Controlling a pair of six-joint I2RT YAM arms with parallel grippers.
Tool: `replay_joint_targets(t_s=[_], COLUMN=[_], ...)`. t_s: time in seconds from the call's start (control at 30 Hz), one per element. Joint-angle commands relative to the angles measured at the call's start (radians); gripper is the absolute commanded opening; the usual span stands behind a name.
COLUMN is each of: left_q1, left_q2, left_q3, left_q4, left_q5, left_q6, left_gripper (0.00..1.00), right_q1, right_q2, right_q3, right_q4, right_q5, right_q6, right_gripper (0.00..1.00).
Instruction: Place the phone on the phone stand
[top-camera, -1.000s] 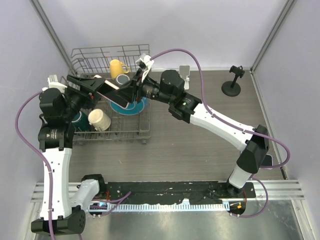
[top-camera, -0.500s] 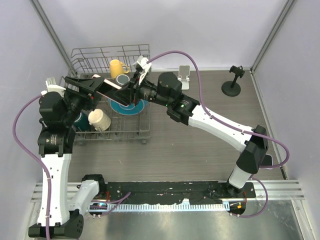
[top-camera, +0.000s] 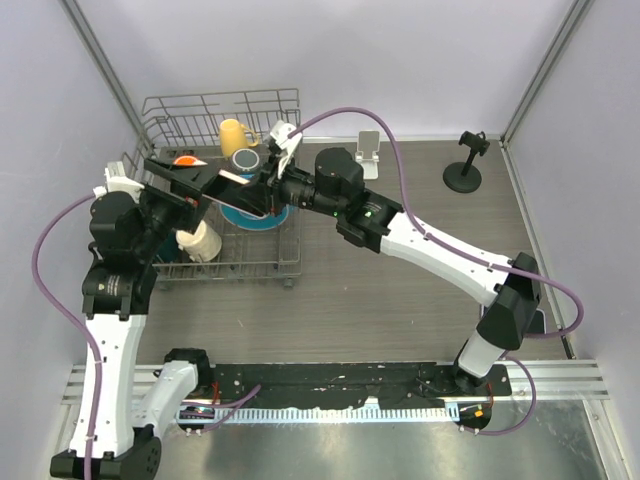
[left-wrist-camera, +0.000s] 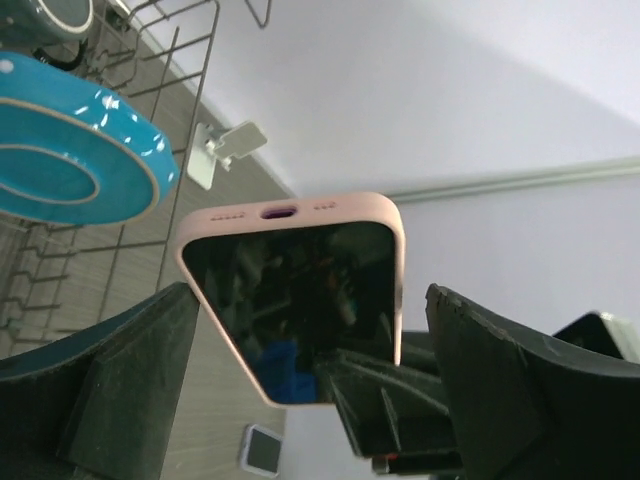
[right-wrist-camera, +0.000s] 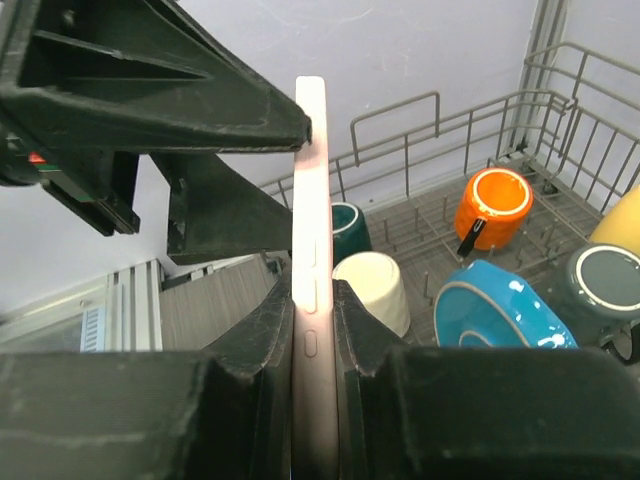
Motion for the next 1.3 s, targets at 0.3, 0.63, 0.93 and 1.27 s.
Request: replay_joint_targets(t_s=[0.3, 0.63, 0.93, 1.27], left_q1=[-0.016, -0.016, -0.074, -0.37], left_q2=[-0.15, -0.033, 0.024, 0.12], left_q3=[0.122, 0.133, 0.145, 0.131], left_q4=[-0.387, -0.202, -0.095, -0.261], left_q5=[-0.083, 0.524, 0.721, 0.452], left_q6=[0.666, 0.829, 0.905, 1.105], left_gripper=[1.0, 1.0, 1.0, 0.91], right_q1=[-0.092, -0.185, -0.202, -0.201], right_q2=[-0.14, -0.248, -0.176, -0.183], right_q3=[-0.006, -0.058, 0.079, 0.099], right_q4=[-0.162, -0.517, -0.756, -0.847], right_q5=[-0.238, -0.463, -0.609, -0.715], right_q6=[-0.275, -0.575, -0.681, -0.766], right_gripper=[0.01, 0.01, 0.01, 0.01])
